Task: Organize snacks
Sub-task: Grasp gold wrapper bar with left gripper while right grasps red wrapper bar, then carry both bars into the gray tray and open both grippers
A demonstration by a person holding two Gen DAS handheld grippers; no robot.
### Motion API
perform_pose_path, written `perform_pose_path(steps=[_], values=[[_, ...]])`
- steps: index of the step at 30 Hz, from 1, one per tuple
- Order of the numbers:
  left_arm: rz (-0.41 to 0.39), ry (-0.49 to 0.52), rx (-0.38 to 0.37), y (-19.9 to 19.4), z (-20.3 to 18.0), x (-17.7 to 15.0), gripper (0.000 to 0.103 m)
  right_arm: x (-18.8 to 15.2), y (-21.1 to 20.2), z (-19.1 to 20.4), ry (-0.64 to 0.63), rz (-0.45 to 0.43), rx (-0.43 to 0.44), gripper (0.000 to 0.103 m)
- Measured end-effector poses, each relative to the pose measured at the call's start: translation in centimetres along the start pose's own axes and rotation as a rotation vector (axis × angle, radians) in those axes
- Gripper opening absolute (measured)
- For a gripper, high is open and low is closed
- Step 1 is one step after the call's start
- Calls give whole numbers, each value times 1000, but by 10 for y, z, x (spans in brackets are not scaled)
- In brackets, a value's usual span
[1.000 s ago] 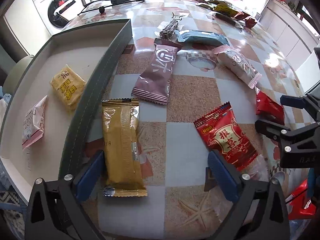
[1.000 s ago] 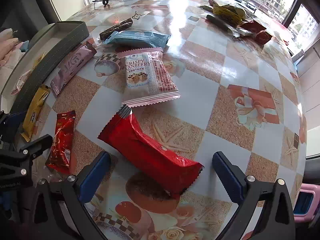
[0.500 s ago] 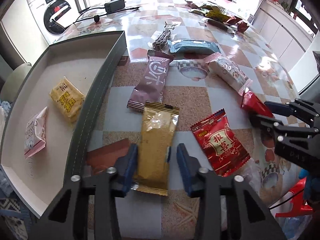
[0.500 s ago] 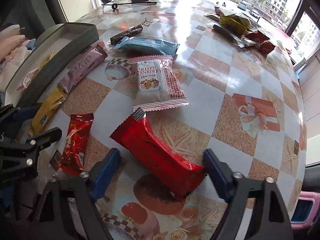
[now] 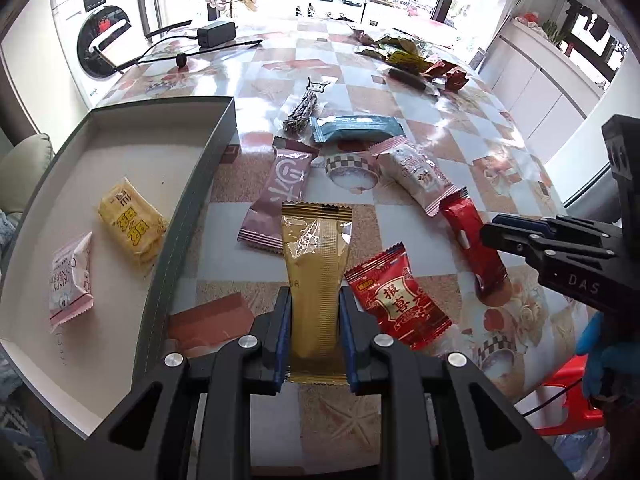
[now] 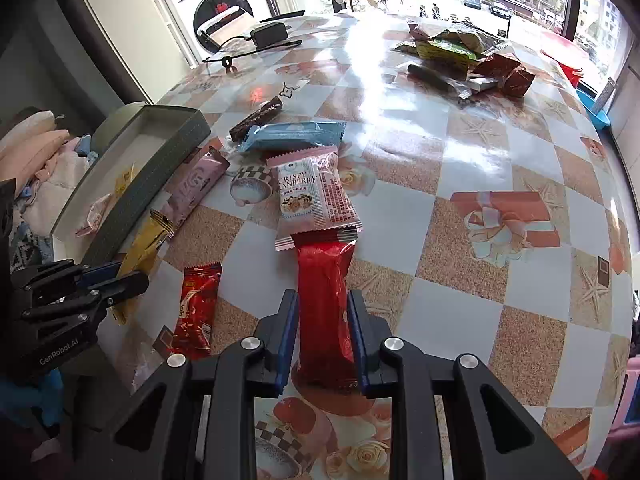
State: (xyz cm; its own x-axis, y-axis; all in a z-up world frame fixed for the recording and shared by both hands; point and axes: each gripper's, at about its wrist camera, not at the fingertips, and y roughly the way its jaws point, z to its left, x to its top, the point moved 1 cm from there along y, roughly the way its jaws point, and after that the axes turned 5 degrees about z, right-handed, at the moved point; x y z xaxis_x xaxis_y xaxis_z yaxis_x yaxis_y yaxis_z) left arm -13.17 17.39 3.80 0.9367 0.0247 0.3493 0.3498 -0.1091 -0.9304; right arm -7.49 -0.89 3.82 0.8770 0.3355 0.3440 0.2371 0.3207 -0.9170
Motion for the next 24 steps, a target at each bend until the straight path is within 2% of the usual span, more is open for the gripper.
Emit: perform_pose_path(steps=[5,6,7,8,10,11,12,13,15,16,17,24], values=[[5,0,-4,1,1,-1,24,3,9,-6,30,60,-18,28],[7,-1,-6,1,1,-1,24,3,11,-8,43,68,-21,41],[9,-1,-5,2,2,-2,24,3,12,-10,56,70,-20,71],[11,-1,-4,2,2,-2,24,2,13,-10,58,62,-21,80],[14,-7,-5,3,3,-2,24,3,14,-5,31,55,-27,81],[15,-11,-7,4,3,-2,24,3,15,-2,14,56,-35,80],[15,-13,-9,4,2,-3,24,4,18,2,-1,55,-49,74],[14,-15,-11,4,2,-3,24,5,22,5,-13,63,-71,56],[12,-14,-17,3,1,-4,24,7,28,8,-29,64,-128,35],[10,-12,-20,1,1,-4,24,7,31,10,-43,71,-143,28],[7,-10,-24,-1,0,-5,24,6,31,10,-45,69,-141,27],[-46,-9,-43,-20,2,3,24,8,8,1,43,17,30,24]])
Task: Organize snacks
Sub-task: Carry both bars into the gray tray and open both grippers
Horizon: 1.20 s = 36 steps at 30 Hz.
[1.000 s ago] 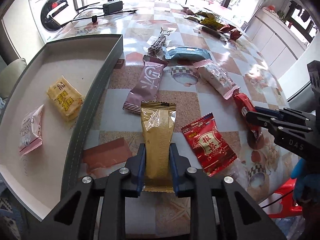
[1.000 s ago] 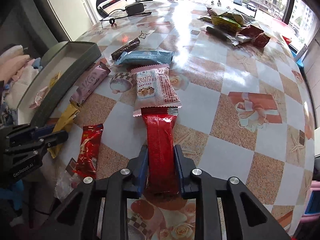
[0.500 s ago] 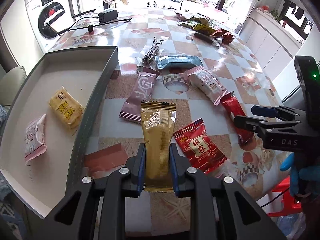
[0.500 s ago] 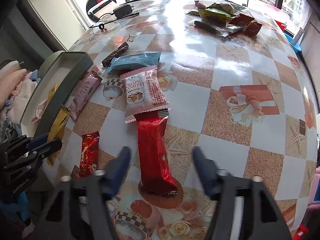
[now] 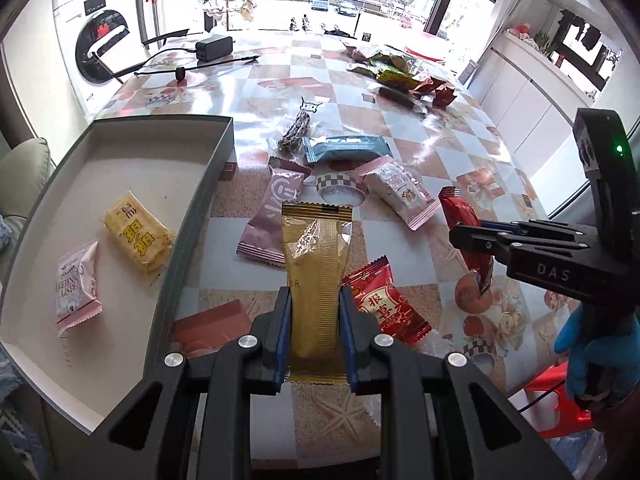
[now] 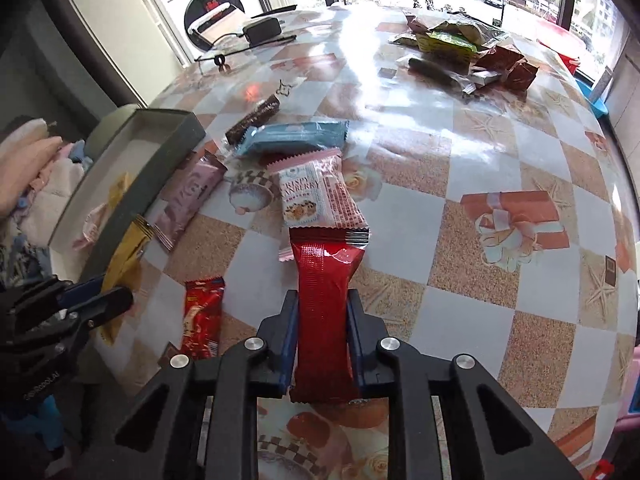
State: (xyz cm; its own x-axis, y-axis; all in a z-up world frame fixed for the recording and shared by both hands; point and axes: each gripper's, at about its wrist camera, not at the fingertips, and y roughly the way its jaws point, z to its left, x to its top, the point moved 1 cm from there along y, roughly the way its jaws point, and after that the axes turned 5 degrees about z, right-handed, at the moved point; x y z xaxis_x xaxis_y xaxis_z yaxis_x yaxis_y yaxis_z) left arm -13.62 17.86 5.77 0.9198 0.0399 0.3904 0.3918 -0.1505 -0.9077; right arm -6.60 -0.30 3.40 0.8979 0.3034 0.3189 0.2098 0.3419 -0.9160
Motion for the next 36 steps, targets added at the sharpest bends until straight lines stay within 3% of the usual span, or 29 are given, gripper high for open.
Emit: perform_pose_path(steps=[6,22,36], values=[[-60,-22,4,-24,14,4,24,16,-15,21,-30,-26,52,24],[-129,-106,143,-59,90,9,24,62,-22,129,-232,-14,85,24],[-130,-194,167,-49,148,10,24,96,7,210,-360,14,113,24]])
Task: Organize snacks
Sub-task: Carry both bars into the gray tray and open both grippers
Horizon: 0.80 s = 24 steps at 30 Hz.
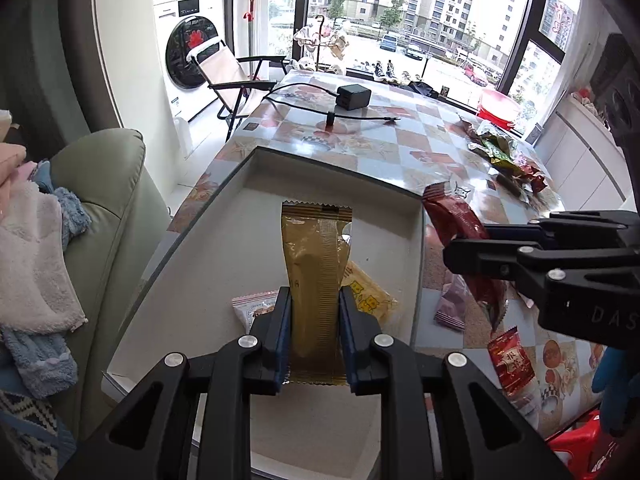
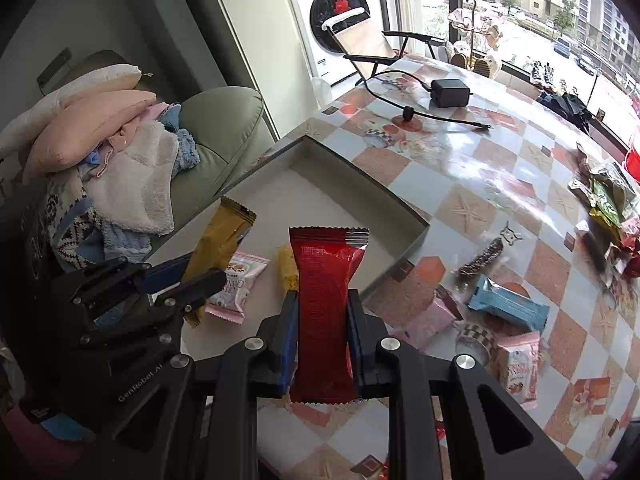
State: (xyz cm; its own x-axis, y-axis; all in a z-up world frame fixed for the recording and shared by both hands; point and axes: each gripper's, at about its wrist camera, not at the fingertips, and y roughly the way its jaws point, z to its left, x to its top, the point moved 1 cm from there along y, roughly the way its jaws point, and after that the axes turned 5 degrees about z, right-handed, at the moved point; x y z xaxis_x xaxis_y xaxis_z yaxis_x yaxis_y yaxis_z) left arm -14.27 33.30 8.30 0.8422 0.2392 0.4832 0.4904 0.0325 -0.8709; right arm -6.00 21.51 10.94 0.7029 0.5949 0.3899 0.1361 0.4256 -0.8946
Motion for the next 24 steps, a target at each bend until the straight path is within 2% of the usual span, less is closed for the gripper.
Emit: perform_pose_path(steps=[5,7,8,9,11,14,15,16,18,21,24], values=[[47,-21,12,23,9,-3,25,16,34,15,-16,47,11,24],[51,-24,22,28,11,-6,28,20,49,18,-14,73,15,24],[48,-27,34,30,12,-7,41,22,55,19,-14,85,15,24],[41,-31,48,31,13,-8,68,23,62,20,-14,96,14,24],[11,-38,71,29,14,-9,91,25,73,21,-19,125,11,24],[23,-36,119,31,14,-7,93,24,84,21,-28,154,-8,25],[29,-37,158,33,14,-7,94,24,85,20,-24,156,-18,38],[31,-33,199,34,13,-7,94,23,84,17,-15,151,-37,69],[25,-25,257,33,13,-6,94,21,76,12,4,116,-67,99],[30,-19,288,28,8,-8,94,15,61,-4,43,73,-63,102],[39,-32,225,21,2,-7,94,0,43,-30,105,34,-79,102]])
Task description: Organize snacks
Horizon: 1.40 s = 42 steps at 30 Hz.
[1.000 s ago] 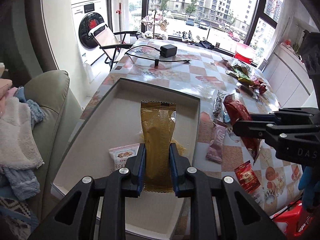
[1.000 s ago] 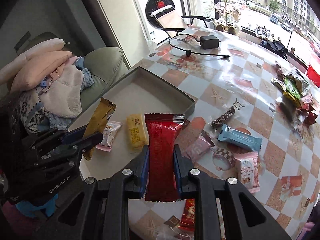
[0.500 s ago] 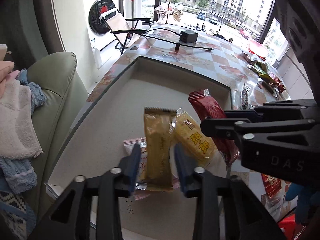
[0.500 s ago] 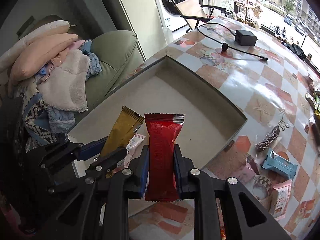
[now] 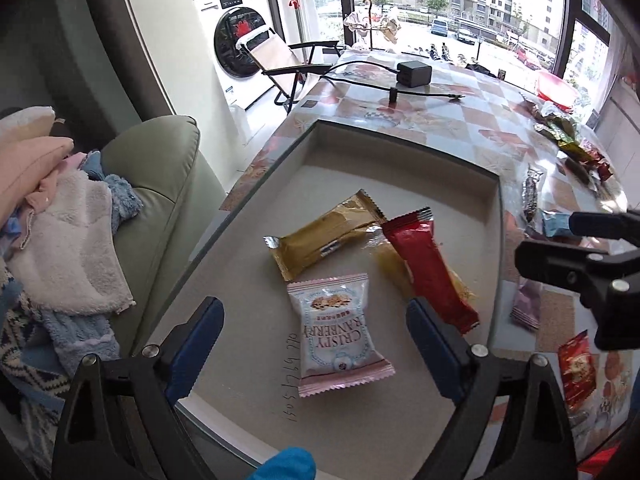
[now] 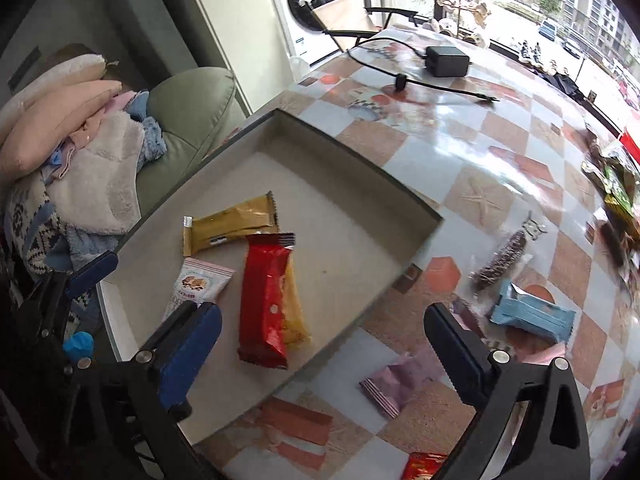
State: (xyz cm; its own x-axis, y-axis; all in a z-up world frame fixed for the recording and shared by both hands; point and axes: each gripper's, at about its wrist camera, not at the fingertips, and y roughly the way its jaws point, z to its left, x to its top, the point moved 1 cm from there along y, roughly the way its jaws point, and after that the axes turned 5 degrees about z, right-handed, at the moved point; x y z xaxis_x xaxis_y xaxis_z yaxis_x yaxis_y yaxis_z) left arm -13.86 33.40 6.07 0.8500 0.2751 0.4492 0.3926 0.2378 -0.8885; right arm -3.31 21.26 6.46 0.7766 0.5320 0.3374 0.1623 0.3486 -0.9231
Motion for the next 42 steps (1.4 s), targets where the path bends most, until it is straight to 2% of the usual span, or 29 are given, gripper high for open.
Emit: perform_pose_path(steps=[2,6,10,14,15,16,17,23,27,33,38,42], values=[[5,6,-23,-7,-6,0,94,-14,-10,-24,61,-24,-11,102],[-2,64,-13,-23,-30,-4,94,-56,-27,-86,225,-64,-58,102],[-24,157,25,-40,-65,-13,94,-108,-36,-145,375,-74,-202,102],[-13,245,21,-51,-102,-23,94,-148,-29,-190,431,-5,-381,102],[-10,254,15,-53,-109,-24,94,-154,-27,-200,447,10,-399,102],[-8,263,13,-56,-115,-25,94,-158,-29,-208,472,-19,-363,102],[-7,269,14,-58,-121,-26,94,-160,-31,-215,495,-24,-383,102],[-15,304,55,-69,-144,-33,95,-149,-30,-233,506,-96,-399,102],[-10,312,66,-71,-149,-38,95,-149,-28,-232,489,-176,-410,103],[-4,313,89,-70,-153,-43,95,-148,-26,-236,485,-183,-408,103],[-3,319,140,-67,-153,-45,95,-151,-27,-236,482,-189,-409,103],[-5,319,139,-66,-152,-45,95,-150,-27,-236,482,-189,-409,103]])
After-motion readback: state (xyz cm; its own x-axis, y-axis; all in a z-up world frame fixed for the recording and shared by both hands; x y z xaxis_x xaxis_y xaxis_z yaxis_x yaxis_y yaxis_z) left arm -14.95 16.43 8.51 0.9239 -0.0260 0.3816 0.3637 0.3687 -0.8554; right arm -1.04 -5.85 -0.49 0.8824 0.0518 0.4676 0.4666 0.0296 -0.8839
